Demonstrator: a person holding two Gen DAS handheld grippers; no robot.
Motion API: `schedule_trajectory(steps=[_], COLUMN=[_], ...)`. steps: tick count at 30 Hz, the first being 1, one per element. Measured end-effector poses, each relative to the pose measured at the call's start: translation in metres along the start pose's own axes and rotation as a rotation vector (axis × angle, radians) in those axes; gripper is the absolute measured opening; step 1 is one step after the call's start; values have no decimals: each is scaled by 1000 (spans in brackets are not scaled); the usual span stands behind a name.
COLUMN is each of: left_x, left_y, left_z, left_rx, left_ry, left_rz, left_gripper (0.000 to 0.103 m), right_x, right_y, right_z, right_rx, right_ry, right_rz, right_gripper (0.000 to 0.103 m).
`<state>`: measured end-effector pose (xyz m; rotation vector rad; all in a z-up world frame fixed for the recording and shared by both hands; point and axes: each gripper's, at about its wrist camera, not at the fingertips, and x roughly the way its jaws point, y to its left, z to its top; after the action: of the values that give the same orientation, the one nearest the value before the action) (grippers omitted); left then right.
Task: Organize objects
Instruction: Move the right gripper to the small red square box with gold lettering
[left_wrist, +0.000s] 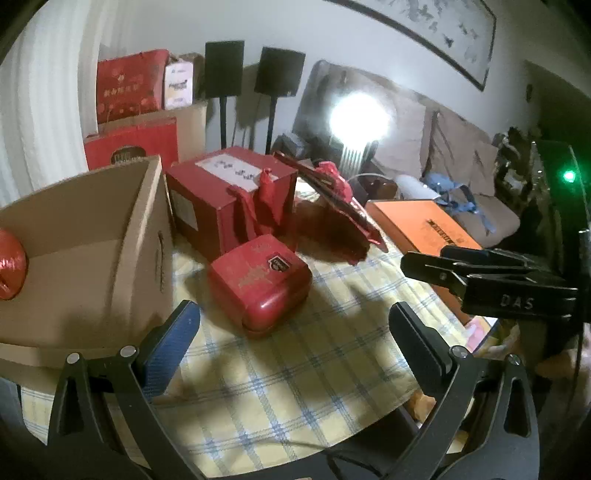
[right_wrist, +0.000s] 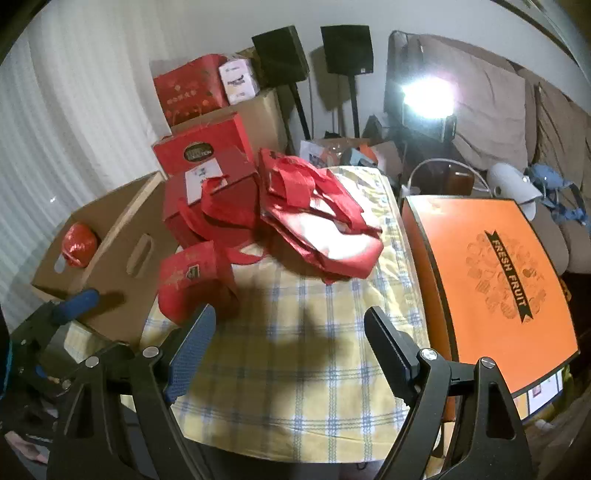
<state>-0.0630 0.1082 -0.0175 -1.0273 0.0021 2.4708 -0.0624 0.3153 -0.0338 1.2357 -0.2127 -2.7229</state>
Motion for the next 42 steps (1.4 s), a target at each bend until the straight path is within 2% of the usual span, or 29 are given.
schedule_trajectory(steps=[3, 7, 10, 12, 15, 18, 21, 23, 25, 31, 38, 42], left_x=[7, 13, 13, 11, 14, 16, 18, 25, 33, 54, 72, 77], left_y=[-1, -7, -11, -14, -17, -19, -25, -24, -19, 3, 14, 17], left_z=[-3, -6, -8, -9, -9, -10, -12, -12, -11, -10, -10, -9], left_rx=[-6, 25, 30, 38, 41, 28, 45, 37, 5, -89, -103, -99], left_ry=[10, -10, -25, -32, -25, -11, -10, 7, 28, 52, 78, 77], left_rz=[1, 55, 59, 59, 58, 59, 53, 49, 40, 42, 43, 29], left_gripper=[102, 102, 100, 96, 96, 88, 88, 88, 83, 83, 85, 89], right_x=[5, 13, 20, 24, 27, 27, 25, 25, 28, 46, 78, 88], right_y=[-4, -6, -4, -2, 0, 1, 0, 0, -1, 3, 12, 22], right_z=[-1, 4, 8, 9, 11, 13, 13, 13, 13, 17, 24, 27], right_rx=[9, 38, 44, 42, 39, 41, 42, 45, 45, 48, 78, 67], right_ry=[6, 18, 34, 44, 47, 47, 46, 45, 54, 84, 142, 155], right_rz=[17, 108, 150, 153, 161, 167, 174, 176, 188, 230, 326, 363], right_gripper=[83, 81, 77, 74, 74, 73, 73, 69, 66, 66, 66, 76])
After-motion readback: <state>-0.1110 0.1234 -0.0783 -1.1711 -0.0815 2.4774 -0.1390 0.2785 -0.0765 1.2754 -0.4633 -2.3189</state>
